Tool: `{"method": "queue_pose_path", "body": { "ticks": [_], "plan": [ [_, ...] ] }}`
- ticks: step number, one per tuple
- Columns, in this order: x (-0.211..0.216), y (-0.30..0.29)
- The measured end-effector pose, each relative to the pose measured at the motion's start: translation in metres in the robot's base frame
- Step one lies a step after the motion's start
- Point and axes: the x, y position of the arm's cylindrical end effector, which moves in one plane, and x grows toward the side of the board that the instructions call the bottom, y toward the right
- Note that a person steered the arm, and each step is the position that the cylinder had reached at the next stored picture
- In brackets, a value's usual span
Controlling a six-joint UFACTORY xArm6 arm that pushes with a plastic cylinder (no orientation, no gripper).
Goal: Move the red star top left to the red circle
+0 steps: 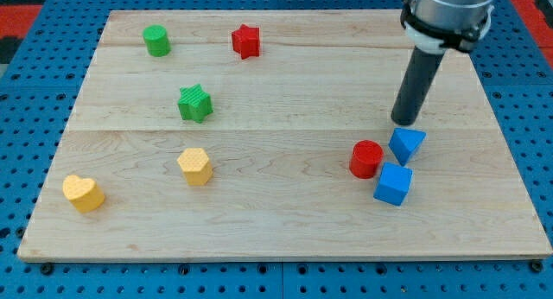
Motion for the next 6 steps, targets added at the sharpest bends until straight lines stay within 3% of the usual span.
{"method": "queue_pose_path", "body": {
  "ticks": [2, 3, 4, 5, 6],
  "plan": [
    [-0.134, -0.045],
    [-0.167, -0.130],
    [-0.184, -0.219],
    [-0.177, -0.254],
    [-0.145, -0.185]
  ]
}}
